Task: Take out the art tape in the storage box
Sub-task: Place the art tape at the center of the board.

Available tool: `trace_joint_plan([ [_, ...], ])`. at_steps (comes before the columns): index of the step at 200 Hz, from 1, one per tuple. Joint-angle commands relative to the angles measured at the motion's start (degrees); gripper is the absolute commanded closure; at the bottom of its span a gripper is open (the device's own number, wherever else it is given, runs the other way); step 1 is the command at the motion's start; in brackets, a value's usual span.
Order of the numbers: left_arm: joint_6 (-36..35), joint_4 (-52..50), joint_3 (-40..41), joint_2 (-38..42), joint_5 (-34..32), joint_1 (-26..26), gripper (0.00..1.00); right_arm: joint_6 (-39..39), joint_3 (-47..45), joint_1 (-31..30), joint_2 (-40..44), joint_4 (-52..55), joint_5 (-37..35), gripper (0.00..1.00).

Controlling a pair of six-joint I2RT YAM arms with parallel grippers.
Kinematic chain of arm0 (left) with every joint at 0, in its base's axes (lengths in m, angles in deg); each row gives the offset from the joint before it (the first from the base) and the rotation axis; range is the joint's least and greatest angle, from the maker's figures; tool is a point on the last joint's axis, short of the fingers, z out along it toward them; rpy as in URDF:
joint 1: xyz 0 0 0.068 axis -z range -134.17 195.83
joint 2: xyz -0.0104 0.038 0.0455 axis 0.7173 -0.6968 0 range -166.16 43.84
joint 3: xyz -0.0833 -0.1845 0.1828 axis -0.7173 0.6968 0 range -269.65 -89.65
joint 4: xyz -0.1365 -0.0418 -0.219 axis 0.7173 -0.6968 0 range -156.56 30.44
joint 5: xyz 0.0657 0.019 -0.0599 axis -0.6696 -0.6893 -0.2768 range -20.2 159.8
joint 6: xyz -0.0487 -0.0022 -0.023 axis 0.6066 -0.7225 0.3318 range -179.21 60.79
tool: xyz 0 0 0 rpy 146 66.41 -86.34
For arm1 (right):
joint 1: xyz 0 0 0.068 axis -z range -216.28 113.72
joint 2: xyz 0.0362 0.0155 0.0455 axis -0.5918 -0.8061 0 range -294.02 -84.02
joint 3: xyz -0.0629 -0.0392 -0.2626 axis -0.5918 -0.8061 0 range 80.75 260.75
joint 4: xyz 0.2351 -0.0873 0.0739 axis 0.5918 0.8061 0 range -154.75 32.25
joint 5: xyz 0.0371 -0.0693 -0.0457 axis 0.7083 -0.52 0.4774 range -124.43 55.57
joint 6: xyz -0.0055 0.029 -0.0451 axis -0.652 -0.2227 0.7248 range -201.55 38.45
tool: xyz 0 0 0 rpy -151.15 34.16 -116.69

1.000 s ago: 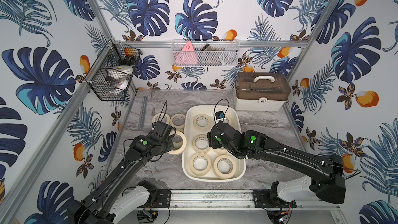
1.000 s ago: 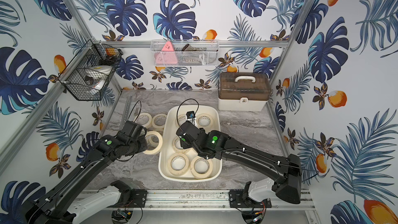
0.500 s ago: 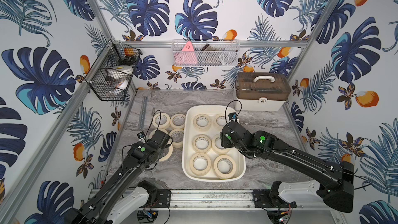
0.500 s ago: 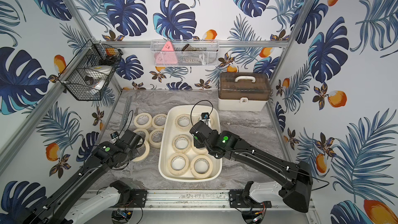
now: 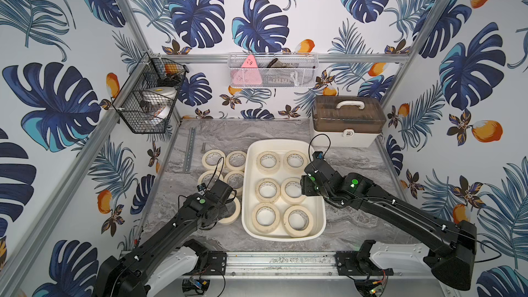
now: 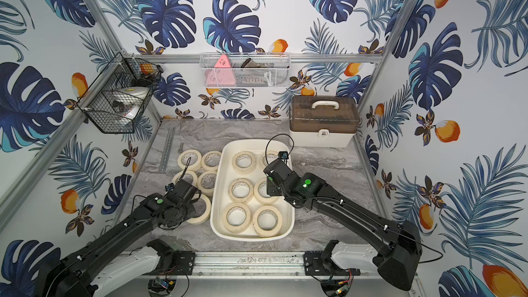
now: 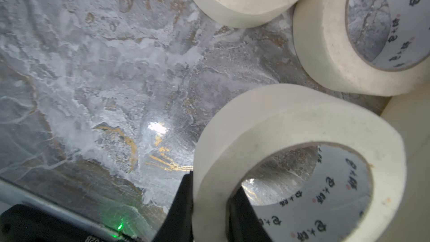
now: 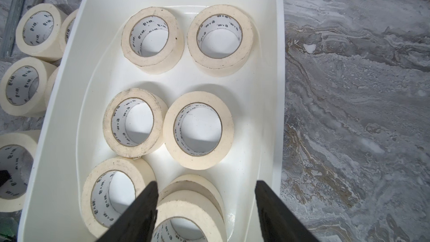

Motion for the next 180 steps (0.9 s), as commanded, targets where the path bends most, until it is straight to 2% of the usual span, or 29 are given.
trace_joint_plan([
  [1, -1.1, 4.7, 0.7, -2.2, 1.2, 0.9, 1.0, 0.4, -0.3, 0.4, 0.2, 1.2, 0.6, 0.32],
  [46, -1.6, 9.3, 2.4, -5.4, 2.1, 3.3, 1.0, 1.1, -0.6, 1.0, 0.1, 1.8, 1.4, 0.31],
  [90, -1.8, 11.3, 2.5, -8.4, 1.0, 3.6, 0.98, 1.7, -1.5, 3.6, 0.3, 2.1, 9.4, 0.3],
  [153, -0.8, 12.5, 1.3, -11.0, -1.7, 3.5, 0.78, 2.8, -1.8, 5.1, 1.3, 2.6, 14.9, 0.3],
  [180, -1.6, 13.2, 0.1, -11.9, -1.1, 3.6, 0.62, 3.6, -2.1, 5.3, 0.6, 3.5, 16.2, 0.3],
])
